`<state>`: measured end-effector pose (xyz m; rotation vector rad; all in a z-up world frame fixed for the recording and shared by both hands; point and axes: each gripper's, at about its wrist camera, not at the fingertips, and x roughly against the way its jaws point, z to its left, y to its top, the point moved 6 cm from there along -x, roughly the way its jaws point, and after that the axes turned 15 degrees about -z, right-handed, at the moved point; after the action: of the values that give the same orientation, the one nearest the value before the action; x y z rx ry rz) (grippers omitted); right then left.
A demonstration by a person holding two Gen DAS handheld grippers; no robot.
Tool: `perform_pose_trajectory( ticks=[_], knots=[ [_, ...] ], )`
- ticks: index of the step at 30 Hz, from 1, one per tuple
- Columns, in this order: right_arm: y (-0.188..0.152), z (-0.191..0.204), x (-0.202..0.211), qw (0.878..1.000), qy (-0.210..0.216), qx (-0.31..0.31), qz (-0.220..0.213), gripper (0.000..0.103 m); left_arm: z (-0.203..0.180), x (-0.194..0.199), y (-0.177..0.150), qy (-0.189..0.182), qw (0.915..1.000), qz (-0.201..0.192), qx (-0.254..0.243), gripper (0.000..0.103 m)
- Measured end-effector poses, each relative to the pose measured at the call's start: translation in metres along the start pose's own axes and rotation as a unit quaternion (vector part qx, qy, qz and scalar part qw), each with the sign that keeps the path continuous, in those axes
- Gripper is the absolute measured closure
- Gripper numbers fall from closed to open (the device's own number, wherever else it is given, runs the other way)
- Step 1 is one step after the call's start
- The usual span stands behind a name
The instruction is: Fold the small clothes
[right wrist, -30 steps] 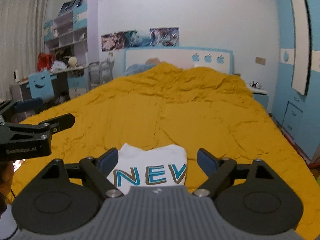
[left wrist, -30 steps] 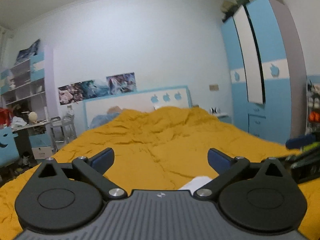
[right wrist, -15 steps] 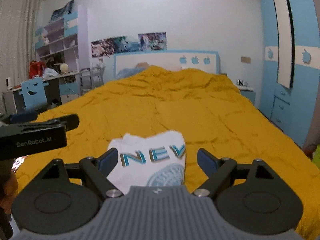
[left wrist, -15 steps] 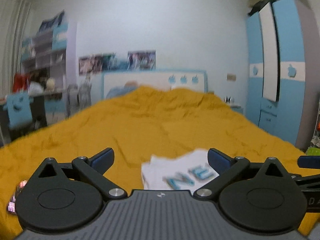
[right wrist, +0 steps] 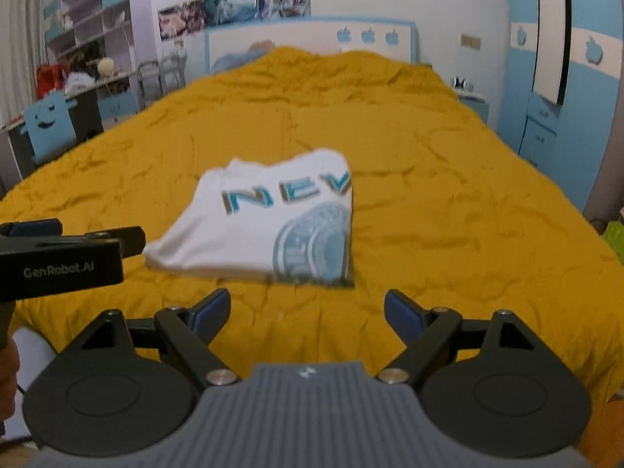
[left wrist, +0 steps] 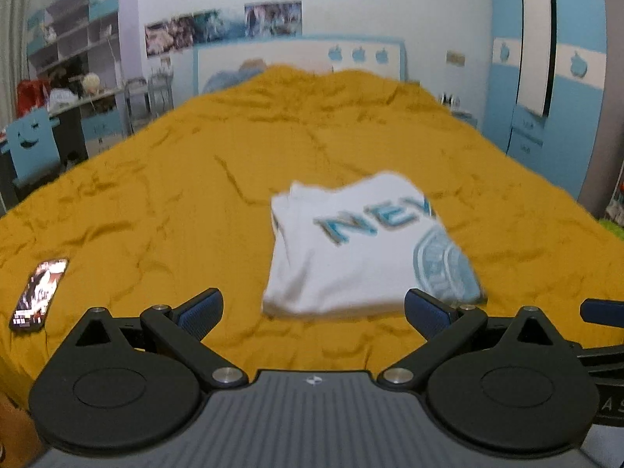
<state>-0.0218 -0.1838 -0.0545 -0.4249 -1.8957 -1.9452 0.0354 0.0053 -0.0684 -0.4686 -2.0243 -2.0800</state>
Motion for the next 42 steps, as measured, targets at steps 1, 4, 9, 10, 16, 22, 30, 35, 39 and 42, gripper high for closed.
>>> perform_pose_trajectory(
  ticks=[1, 4, 9, 10, 16, 22, 30, 35, 39, 42],
  knots=[
    [-0.002, -0.001, -0.003, 1.0, 0.0, -0.002, 0.003, 0.021, -0.001, -0.001, -0.005, 0.0, 0.9999, 0.011, -0.001, 0.0],
    [-0.005, -0.003, -0.004, 1.0, -0.007, -0.004, 0.0, 0.021, -0.002, -0.001, -0.014, 0.005, 0.9996, 0.027, 0.004, 0.0],
    [-0.009, -0.003, -0.007, 1.0, -0.013, -0.007, -0.002, 0.021, -0.001, 0.003, -0.019, 0.008, 0.9994, 0.033, 0.006, 0.0],
    [-0.009, -0.003, -0.009, 1.0, -0.013, -0.007, -0.001, 0.021, -0.001, 0.003, -0.019, 0.008, 0.9994, 0.033, 0.005, 0.0],
    [-0.008, -0.003, -0.01, 1.0, -0.014, -0.008, -0.005, 0.021, -0.003, 0.004, -0.018, 0.005, 0.9994, 0.035, 0.004, 0.0],
    [-0.007, -0.004, -0.007, 1.0, -0.015, -0.007, -0.013, 0.021, -0.005, 0.005, -0.018, 0.004, 0.9995, 0.032, 0.001, 0.0],
    [-0.007, -0.002, -0.004, 1.0, -0.014, -0.005, -0.018, 0.021, -0.006, 0.005, -0.019, 0.004, 0.9994, 0.034, 0.001, 0.0],
    [-0.007, -0.002, -0.004, 1.0, -0.014, -0.005, -0.019, 0.021, -0.006, 0.006, -0.019, 0.004, 0.9994, 0.034, 0.002, 0.0],
    [-0.007, -0.002, -0.004, 1.0, -0.015, -0.005, -0.019, 0.021, -0.006, 0.005, -0.019, 0.004, 0.9994, 0.035, 0.001, 0.0],
    [-0.007, -0.002, -0.004, 1.0, -0.014, -0.004, -0.02, 0.021, -0.007, 0.005, -0.019, 0.005, 0.9994, 0.034, 0.002, 0.0]
  ],
)
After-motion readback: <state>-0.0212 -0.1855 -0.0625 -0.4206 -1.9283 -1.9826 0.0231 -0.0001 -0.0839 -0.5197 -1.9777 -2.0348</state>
